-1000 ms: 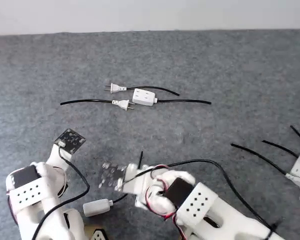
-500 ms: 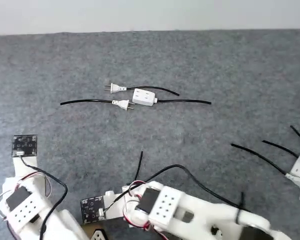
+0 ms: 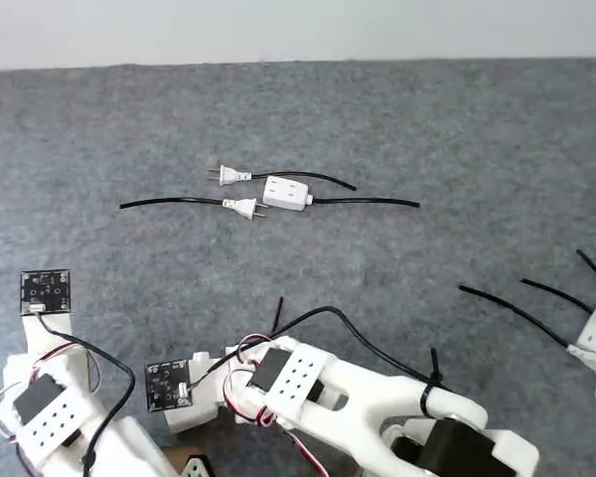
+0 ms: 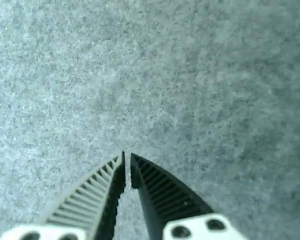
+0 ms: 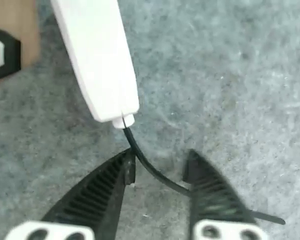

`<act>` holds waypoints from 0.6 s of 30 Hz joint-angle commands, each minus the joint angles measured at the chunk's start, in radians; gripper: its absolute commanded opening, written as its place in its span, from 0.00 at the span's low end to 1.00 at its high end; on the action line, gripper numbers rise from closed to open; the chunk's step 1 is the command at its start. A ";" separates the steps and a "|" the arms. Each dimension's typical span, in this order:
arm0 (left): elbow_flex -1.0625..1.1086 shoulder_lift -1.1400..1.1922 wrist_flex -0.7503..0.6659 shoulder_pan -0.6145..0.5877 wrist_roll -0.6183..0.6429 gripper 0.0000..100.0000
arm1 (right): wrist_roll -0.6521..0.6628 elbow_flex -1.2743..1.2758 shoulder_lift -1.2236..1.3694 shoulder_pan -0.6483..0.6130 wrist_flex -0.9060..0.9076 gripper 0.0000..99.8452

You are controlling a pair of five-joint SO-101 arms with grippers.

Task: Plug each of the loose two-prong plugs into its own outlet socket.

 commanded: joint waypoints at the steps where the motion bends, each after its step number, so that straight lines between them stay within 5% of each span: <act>1: -0.012 -0.014 -0.026 -0.002 0.009 0.02 | 0.005 -0.061 -0.004 0.015 -0.016 0.03; 8: -0.002 -0.017 -0.037 -0.002 0.009 0.02 | -0.026 -0.068 -0.008 0.068 0.001 0.01; 18: -0.002 -0.015 -0.040 0.000 0.009 0.02 | -0.371 -0.143 -0.317 0.490 0.239 0.01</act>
